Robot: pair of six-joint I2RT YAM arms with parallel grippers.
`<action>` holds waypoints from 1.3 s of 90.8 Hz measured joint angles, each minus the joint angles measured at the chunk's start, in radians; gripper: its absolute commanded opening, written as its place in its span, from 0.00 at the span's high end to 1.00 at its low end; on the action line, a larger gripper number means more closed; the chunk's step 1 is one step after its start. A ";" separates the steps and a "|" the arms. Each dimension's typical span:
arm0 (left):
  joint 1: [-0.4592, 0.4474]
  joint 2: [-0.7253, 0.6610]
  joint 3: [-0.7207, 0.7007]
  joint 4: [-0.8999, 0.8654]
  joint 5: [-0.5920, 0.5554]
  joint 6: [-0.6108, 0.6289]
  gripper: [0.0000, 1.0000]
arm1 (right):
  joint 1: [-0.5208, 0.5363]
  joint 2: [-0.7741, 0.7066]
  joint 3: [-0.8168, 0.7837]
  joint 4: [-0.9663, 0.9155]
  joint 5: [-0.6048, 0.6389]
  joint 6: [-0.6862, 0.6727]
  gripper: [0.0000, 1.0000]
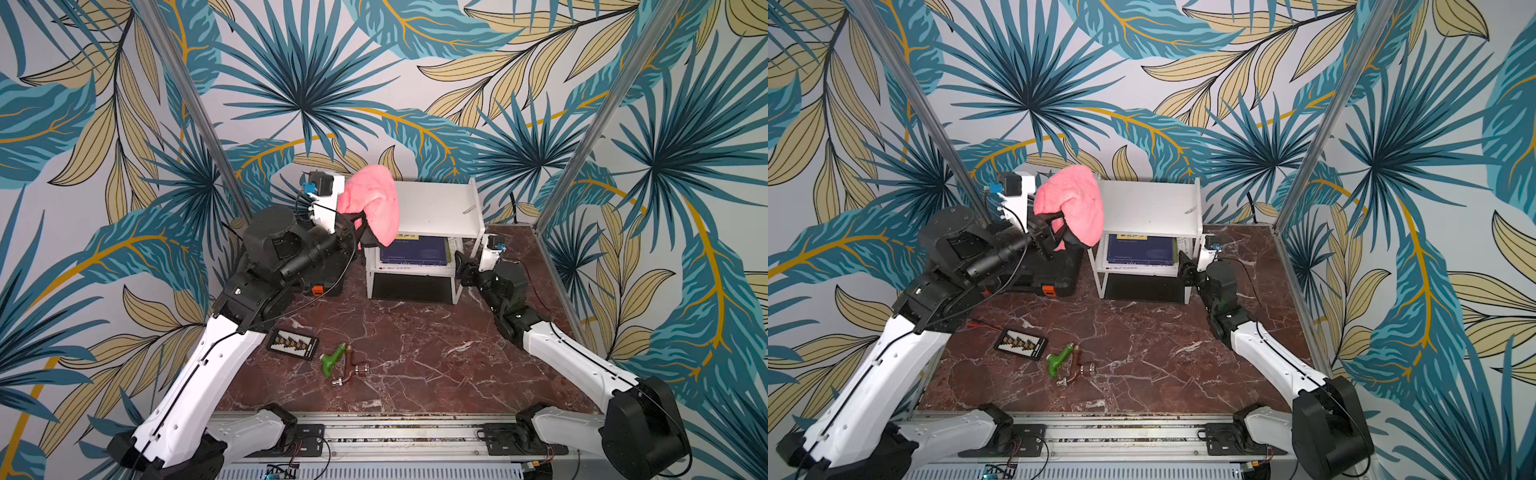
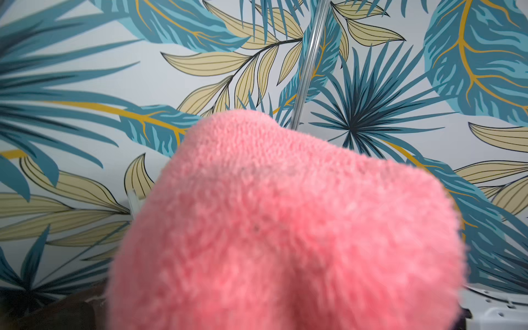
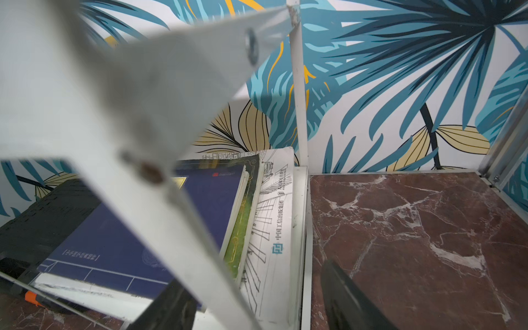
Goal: Wipe the bookshelf clean with a cloth
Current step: Wipe the dust from the shelf.
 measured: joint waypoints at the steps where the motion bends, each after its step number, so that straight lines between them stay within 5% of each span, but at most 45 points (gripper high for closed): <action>1: -0.004 0.020 0.025 -0.013 -0.015 0.007 1.00 | 0.000 0.001 0.002 0.000 0.000 -0.001 0.32; 28: -0.034 0.462 0.356 -0.343 -0.444 0.172 1.00 | -0.006 0.000 0.013 -0.001 -0.001 -0.024 0.36; 53: -0.082 0.580 0.529 -0.399 -0.615 0.240 1.00 | -0.008 0.002 0.015 -0.010 -0.004 -0.030 0.44; 79: -0.086 0.853 0.761 -0.329 -0.856 0.276 1.00 | -0.010 0.010 0.029 -0.014 -0.016 -0.019 0.52; 101: -0.104 0.933 0.842 -0.238 -0.764 0.214 1.00 | -0.014 0.034 0.047 -0.013 -0.019 0.003 0.59; 118: -0.083 0.980 0.901 -0.224 -0.830 0.185 1.00 | -0.016 0.065 0.064 -0.007 -0.033 0.031 0.62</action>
